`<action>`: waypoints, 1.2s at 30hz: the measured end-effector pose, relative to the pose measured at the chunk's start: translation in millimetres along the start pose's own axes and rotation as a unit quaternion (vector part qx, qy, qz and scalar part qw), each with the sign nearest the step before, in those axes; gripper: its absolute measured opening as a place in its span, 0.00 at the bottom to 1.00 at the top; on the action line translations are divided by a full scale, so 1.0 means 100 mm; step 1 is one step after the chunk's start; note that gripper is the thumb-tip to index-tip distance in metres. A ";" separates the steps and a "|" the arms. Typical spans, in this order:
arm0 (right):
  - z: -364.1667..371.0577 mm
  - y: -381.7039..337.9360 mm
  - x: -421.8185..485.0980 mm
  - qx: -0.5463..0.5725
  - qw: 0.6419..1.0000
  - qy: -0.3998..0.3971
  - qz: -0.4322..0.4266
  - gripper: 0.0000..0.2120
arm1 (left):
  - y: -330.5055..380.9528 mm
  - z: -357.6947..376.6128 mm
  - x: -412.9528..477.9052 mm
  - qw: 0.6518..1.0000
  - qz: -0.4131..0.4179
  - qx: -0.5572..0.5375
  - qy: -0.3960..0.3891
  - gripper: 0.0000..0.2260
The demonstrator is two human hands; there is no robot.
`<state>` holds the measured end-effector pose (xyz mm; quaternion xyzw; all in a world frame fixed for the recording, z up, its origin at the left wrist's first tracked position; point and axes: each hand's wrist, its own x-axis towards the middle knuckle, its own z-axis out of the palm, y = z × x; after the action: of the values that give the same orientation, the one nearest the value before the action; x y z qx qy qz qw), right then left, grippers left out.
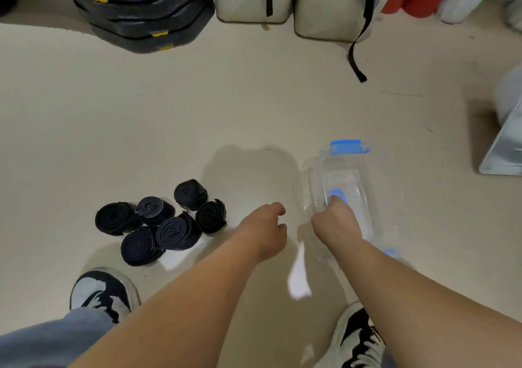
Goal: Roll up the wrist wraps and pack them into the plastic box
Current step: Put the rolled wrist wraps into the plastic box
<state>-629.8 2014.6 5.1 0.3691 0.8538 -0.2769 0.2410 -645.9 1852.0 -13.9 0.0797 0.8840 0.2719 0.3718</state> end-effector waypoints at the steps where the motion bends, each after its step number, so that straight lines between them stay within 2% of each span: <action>1: -0.02 0.01 -0.03 -0.021 0.999 0.018 -0.017 0.11 | 0.01 -0.01 0.02 1.000 -0.001 0.011 0.006 0.19; 4: 0.02 -0.17 -0.18 -0.038 0.994 0.028 -0.101 0.18 | -0.05 -0.14 0.01 0.998 -0.023 0.015 0.049 0.19; 7: 0.12 -0.50 -0.36 -0.013 0.985 -0.030 -0.170 0.26 | -0.26 -0.30 -0.10 0.993 -0.057 0.019 0.103 0.17; 10: 0.28 -0.72 -0.52 -0.027 0.977 -0.074 -0.200 0.30 | -0.49 -0.44 -0.25 0.982 -0.096 0.002 0.161 0.13; 13: 0.44 -0.82 -0.63 -0.059 0.971 -0.080 -0.217 0.29 | -0.66 -0.56 -0.36 0.974 -0.112 -0.011 0.198 0.07; 17: 0.63 -0.98 -0.81 -0.114 0.958 -0.063 -0.256 0.22 | -0.88 -0.64 -0.40 0.973 -0.135 -0.017 0.185 0.11; 19: 0.75 -1.06 -0.91 -0.098 0.953 -0.070 -0.279 0.19 | -0.96 -0.64 -0.39 0.976 -0.142 -0.025 0.164 0.12; 21: 0.84 -1.13 -0.95 -0.056 0.957 -0.092 -0.271 0.21 | -1.02 -0.61 -0.38 0.977 -0.146 -0.040 0.153 0.12; 24: 0.87 -1.14 -0.86 -0.009 0.973 -0.096 -0.208 0.27 | -1.08 -0.59 -0.37 0.976 -0.153 -0.042 0.151 0.14; 28: 0.82 -0.90 -0.67 -0.050 0.984 -0.076 -0.154 0.30 | -1.12 -0.58 -0.36 0.977 -0.157 -0.039 0.139 0.16; 31: 0.83 -0.72 -0.59 -0.052 0.988 -0.057 -0.131 0.38 | -1.13 -0.58 -0.36 0.977 -0.153 -0.030 0.146 0.17; 33: 0.88 -0.69 -0.57 -0.029 0.990 -0.041 -0.134 0.40 | -1.13 -0.58 -0.39 0.975 -0.154 -0.001 0.160 0.17; 36: 0.97 -0.83 -0.60 -0.026 0.981 -0.002 -0.194 0.44 | -1.19 -0.61 -0.47 0.964 -0.155 0.085 0.197 0.21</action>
<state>-636.4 1873.8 -3.8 0.1892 0.9158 -0.2965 0.1940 -648.2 1709.9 -14.1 -0.0820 0.9611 0.1455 0.2201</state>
